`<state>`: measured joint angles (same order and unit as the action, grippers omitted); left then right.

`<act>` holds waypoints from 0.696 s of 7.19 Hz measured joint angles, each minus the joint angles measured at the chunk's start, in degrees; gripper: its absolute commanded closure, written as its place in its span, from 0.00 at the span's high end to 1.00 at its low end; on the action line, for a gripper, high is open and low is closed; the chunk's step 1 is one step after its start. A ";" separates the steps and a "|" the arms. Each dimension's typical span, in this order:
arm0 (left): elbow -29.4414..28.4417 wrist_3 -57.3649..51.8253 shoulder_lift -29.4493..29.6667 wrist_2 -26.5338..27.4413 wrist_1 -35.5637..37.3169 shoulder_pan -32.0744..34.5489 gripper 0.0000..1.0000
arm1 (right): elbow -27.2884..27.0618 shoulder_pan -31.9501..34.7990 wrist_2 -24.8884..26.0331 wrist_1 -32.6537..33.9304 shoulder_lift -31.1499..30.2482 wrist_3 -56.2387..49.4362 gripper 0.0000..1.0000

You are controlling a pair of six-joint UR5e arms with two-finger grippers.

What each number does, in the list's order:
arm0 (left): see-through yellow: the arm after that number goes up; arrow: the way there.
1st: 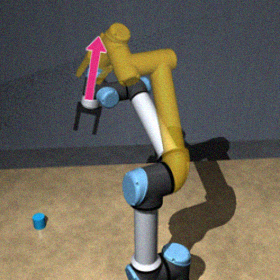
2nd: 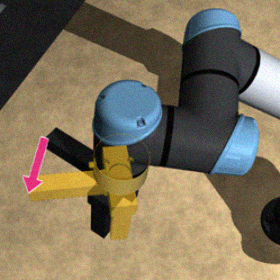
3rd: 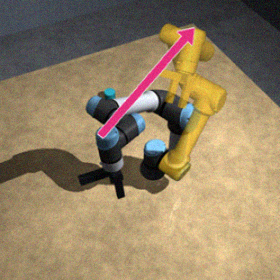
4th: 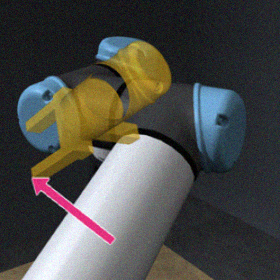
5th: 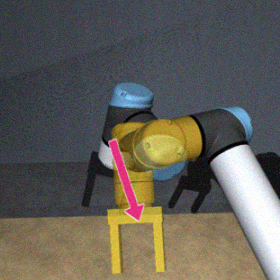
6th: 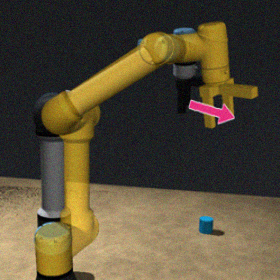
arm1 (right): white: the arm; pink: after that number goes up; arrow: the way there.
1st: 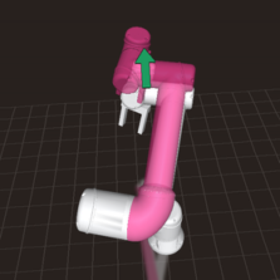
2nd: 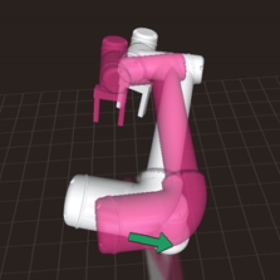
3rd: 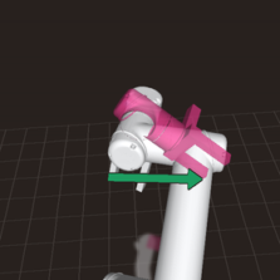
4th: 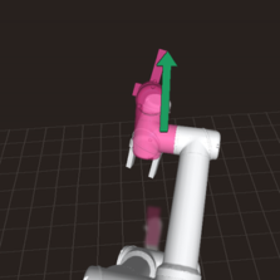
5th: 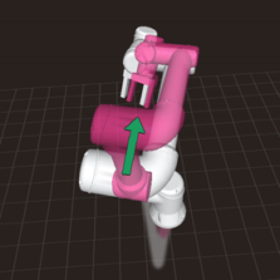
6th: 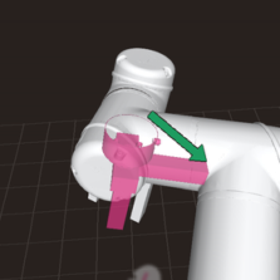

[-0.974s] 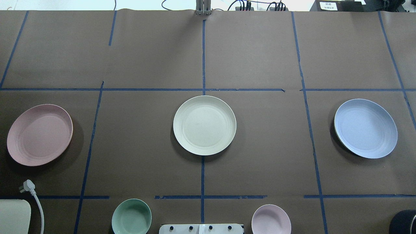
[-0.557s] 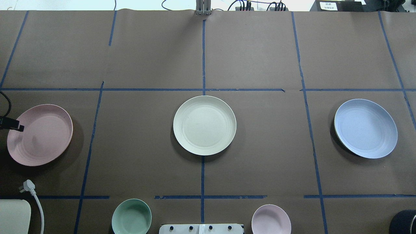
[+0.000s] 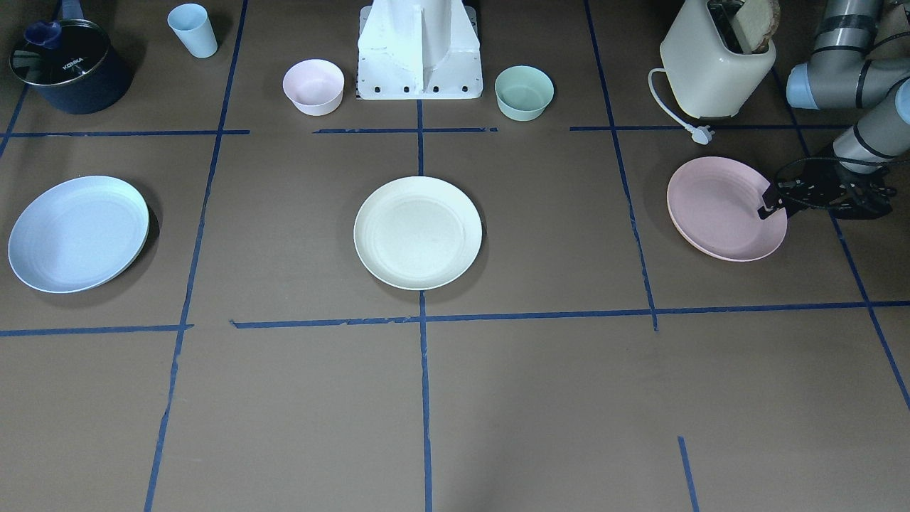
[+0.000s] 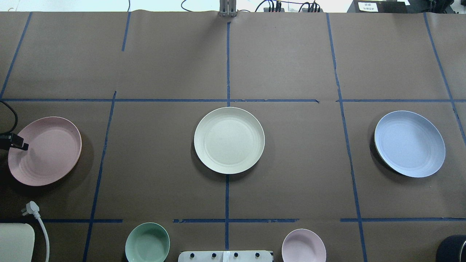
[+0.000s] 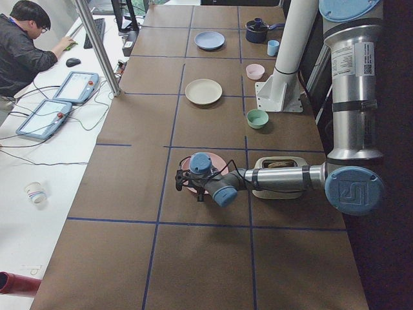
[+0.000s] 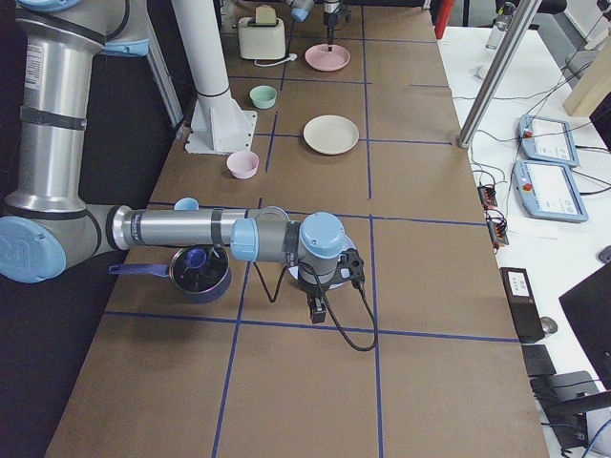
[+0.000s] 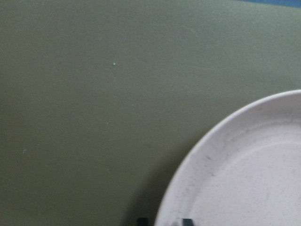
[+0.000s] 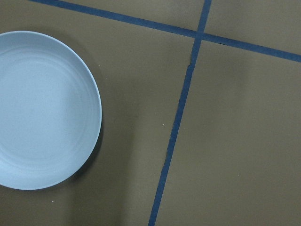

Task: Stack three plates with pink and blue
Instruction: 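Reach the left gripper to the pink plate's rim and grasp it, then lift the pink plate with the left gripper and carry it over the cream plate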

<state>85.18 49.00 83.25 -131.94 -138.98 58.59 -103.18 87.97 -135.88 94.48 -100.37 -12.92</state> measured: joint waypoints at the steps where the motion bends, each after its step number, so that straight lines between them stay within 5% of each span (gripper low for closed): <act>1: 1.26 0.84 0.02 -3.18 -0.02 0.20 0.00 | 0.00 0.01 0.00 0.00 0.00 0.02 1.00; 5: 9.93 25.73 9.74 -7.65 0.63 -0.79 0.00 | 0.00 -0.01 0.00 0.00 0.01 0.02 1.00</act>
<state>95.11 74.73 92.99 -139.58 -138.35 57.80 -103.19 87.96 -135.88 94.48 -100.37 -12.89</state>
